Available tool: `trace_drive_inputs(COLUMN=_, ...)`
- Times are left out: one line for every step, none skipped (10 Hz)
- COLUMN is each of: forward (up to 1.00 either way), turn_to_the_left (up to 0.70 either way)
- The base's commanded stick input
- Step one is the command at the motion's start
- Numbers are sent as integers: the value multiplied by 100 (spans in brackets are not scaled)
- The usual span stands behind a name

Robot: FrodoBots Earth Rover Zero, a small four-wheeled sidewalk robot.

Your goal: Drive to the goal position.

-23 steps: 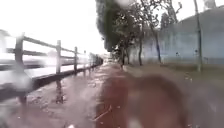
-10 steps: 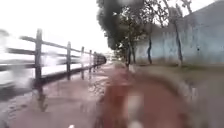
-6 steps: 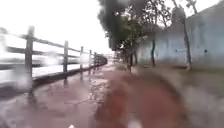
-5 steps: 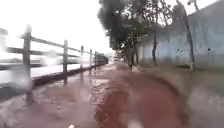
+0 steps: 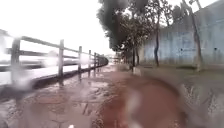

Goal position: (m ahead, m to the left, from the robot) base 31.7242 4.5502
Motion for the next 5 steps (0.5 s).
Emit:
trace_drive_inputs(forward=0, turn_to_the_left=0)
trace_drive_inputs(forward=49, turn_to_the_left=0)
trace_drive_inputs(forward=100, turn_to_the_left=0)
trace_drive_inputs(forward=100, turn_to_the_left=0)
trace_drive_inputs(forward=100, turn_to_the_left=0)
